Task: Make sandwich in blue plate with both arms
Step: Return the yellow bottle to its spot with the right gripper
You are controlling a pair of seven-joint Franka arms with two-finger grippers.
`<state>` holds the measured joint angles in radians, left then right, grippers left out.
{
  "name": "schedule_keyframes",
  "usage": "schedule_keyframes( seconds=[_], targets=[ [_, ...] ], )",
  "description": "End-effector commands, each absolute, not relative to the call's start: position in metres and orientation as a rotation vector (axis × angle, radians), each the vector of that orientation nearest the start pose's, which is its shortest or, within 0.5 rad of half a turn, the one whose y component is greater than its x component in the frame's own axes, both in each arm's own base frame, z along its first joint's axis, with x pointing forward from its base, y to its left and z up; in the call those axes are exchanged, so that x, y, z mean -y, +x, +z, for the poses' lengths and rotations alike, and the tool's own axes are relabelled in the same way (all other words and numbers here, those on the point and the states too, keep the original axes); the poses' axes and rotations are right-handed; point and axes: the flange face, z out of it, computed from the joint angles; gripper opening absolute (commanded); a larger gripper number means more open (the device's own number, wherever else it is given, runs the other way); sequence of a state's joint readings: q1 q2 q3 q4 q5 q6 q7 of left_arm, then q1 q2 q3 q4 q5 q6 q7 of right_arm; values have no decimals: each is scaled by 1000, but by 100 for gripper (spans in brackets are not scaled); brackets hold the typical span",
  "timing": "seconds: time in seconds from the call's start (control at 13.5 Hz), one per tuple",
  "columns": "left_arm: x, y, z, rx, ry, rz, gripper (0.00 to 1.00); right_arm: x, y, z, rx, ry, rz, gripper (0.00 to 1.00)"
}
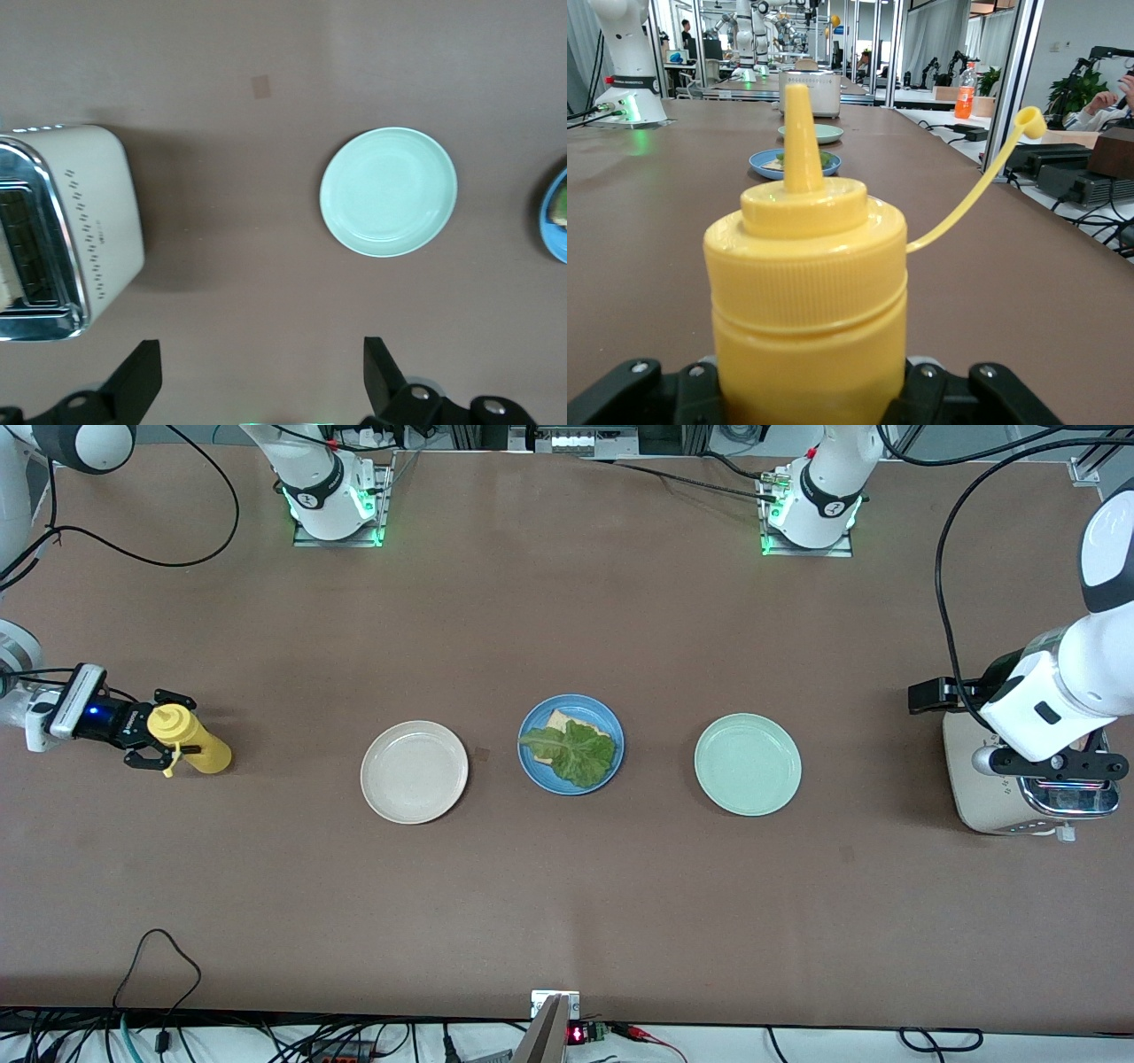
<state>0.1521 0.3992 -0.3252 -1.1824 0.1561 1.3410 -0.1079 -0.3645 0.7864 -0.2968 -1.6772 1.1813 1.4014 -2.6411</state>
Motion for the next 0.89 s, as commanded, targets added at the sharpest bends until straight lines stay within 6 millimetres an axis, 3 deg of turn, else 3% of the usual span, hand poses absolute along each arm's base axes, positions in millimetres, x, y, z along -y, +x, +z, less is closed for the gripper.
schedule_keyframes(
  seconds=[0.0, 0.07, 0.37, 0.44, 0.52, 0.59, 0.66, 0.81],
  targets=[
    [7, 642, 533, -71, -2948, 370, 100, 265, 545, 150, 1328, -1517, -1233, 0],
    [-26, 652, 516, -93, -2933, 365, 100, 265, 544, 145, 1322, -1523, -1229, 0],
    [-122, 671, 473, -103, -2921, 314, 100, 264, 546, 144, 1303, -1525, -1244, 2],
    [-148, 671, 466, -129, -2857, 317, 100, 264, 546, 146, 1287, -1529, -1232, 39],
    [-175, 663, 454, -148, -2846, 367, 96, 264, 546, 148, 1255, -1543, -1209, 99],
    [-208, 652, 441, -122, -2857, 395, 92, 265, 547, 151, 1250, -1549, -1201, 100],
    [-229, 643, 422, -131, -2868, 403, 91, 265, 547, 153, 1247, -1550, -1199, 100],
    [-246, 629, 395, -153, -2881, 440, 77, 270, 545, 154, 1228, -1565, -1194, 100]
  ],
)
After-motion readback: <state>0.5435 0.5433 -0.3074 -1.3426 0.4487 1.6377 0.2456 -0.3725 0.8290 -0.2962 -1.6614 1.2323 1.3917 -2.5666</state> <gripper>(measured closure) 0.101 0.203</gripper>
